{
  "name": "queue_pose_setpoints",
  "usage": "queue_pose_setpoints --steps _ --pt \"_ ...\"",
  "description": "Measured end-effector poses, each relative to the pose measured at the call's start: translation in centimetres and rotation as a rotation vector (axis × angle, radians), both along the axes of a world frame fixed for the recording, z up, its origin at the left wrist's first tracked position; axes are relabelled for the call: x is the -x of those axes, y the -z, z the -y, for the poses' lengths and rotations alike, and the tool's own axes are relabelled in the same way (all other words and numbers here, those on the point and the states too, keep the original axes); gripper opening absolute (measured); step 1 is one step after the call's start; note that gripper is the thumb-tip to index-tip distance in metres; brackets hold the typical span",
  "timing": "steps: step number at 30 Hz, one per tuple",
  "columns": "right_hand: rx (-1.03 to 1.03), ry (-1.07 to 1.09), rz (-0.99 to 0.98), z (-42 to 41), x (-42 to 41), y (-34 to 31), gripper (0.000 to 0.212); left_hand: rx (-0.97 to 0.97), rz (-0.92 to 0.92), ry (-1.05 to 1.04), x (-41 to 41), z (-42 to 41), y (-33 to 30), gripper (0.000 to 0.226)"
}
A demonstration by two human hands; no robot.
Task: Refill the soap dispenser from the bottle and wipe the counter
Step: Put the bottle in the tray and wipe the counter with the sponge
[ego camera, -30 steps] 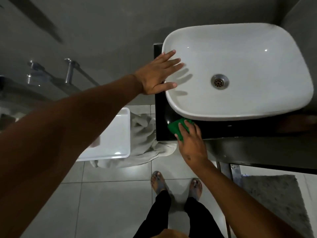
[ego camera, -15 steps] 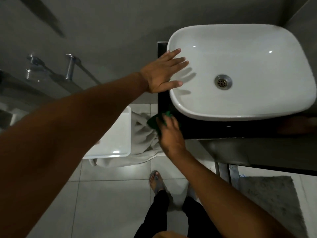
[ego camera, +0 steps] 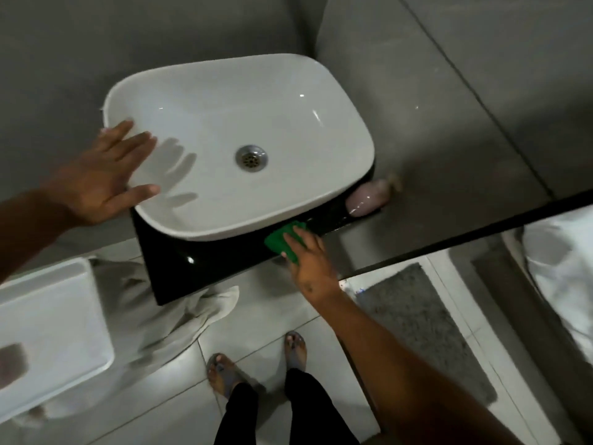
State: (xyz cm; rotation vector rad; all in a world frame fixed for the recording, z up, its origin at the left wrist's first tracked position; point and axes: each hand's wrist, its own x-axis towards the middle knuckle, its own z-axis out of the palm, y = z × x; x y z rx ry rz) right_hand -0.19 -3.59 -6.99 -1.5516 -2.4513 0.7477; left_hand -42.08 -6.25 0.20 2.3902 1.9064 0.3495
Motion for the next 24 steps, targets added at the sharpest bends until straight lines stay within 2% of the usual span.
queue_pose_setpoints --steps 3,5,10,14,16,21,24 --pt "-0.041 0.229 -0.012 -3.2 -2.9 -0.2 0.042 -0.046 -0.012 0.006 1.1 0.0 1.8 0.088" --pt "-0.048 0.327 -0.012 -5.2 -2.0 -0.4 0.038 -0.066 -0.023 0.006 1.5 -0.1 2.5 0.083" --pt "-0.067 0.193 0.025 -3.8 -4.0 0.4 0.042 -0.047 0.005 -0.043 2.2 -0.2 3.6 0.084" --pt "-0.046 0.354 0.026 -5.5 -4.3 -0.6 0.04 -0.035 0.012 -0.076 1.7 0.3 3.8 0.083" --pt "-0.046 0.321 0.041 -5.2 -2.3 -1.1 0.04 -0.027 0.027 -0.072 1.3 0.4 3.4 0.082" --pt "0.042 -0.073 0.11 1.2 0.8 -0.7 0.054 0.052 0.0 -0.117 -1.1 1.2 0.4 0.092" --pt "0.065 -0.008 0.099 2.3 2.4 -1.1 0.054 0.084 -0.005 -0.161 -3.5 2.2 -1.5 0.1"
